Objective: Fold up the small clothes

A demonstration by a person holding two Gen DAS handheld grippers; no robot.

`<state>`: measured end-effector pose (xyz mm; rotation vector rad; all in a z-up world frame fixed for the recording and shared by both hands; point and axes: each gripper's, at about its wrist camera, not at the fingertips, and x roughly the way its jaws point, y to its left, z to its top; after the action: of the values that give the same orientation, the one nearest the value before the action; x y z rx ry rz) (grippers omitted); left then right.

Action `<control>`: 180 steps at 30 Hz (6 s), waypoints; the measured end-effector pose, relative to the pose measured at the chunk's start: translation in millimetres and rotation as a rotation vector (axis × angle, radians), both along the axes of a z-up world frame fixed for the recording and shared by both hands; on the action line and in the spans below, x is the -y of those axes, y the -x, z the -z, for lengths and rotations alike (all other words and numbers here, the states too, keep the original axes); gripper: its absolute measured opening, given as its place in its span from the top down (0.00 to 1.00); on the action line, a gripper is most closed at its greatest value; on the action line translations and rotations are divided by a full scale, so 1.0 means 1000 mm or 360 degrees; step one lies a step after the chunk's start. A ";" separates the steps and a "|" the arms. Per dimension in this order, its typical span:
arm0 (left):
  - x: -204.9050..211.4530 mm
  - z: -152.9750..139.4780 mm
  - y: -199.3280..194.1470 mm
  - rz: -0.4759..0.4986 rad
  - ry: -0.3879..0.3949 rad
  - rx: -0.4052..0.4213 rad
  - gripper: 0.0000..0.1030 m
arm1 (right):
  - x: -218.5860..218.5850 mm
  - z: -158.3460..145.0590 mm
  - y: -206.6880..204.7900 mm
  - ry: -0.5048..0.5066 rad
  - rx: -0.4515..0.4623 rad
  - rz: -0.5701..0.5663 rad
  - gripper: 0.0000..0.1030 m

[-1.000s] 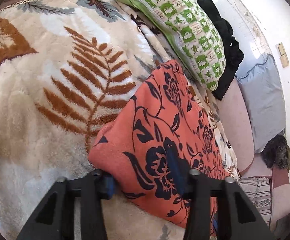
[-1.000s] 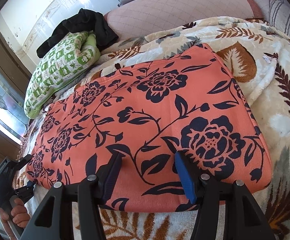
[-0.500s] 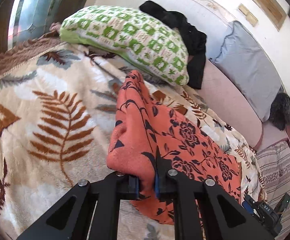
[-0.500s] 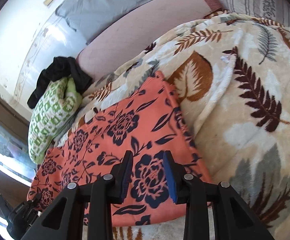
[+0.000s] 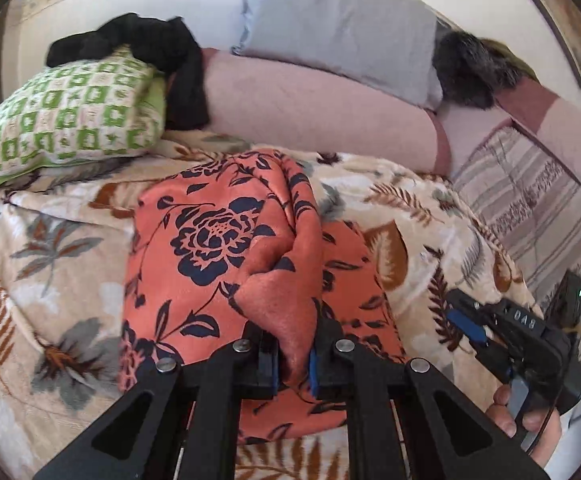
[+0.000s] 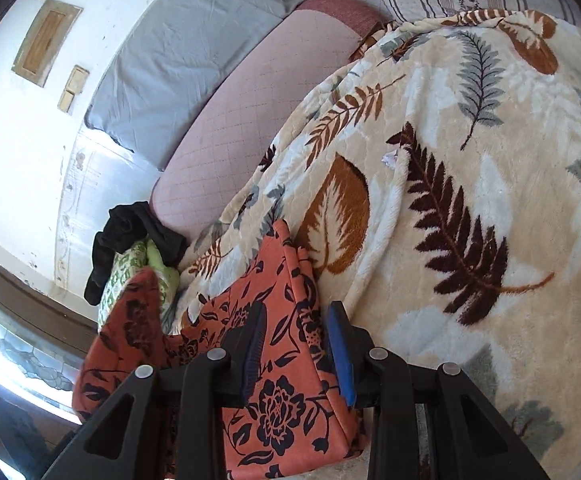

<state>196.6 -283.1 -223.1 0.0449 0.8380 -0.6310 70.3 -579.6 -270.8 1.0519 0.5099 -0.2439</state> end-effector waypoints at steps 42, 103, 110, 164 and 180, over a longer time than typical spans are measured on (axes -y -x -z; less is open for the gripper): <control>-0.061 0.057 -0.030 0.0129 0.0000 -0.0116 0.20 | -0.062 -0.026 -0.094 0.0512 -0.0005 -0.0380 0.87; -0.089 0.070 -0.062 -0.0108 -0.0280 -0.0190 0.00 | -0.075 0.017 -0.069 0.0181 -0.0352 -0.0709 0.66; -0.095 0.045 -0.057 -0.0094 -0.0088 -0.0080 0.00 | -0.053 0.000 -0.044 0.0150 -0.0140 -0.0479 0.38; -0.057 0.079 -0.043 -0.0095 -0.0410 0.0036 0.00 | -0.083 0.021 -0.082 0.0474 -0.0462 -0.0531 0.53; -0.074 0.046 -0.050 -0.0265 -0.0339 0.0186 0.00 | -0.067 -0.013 -0.074 0.0478 -0.0348 -0.0483 0.56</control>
<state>246.7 -209.0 -269.1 0.2015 0.7837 -0.3777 143.9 -512.5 -257.8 0.6476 0.7955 -0.1604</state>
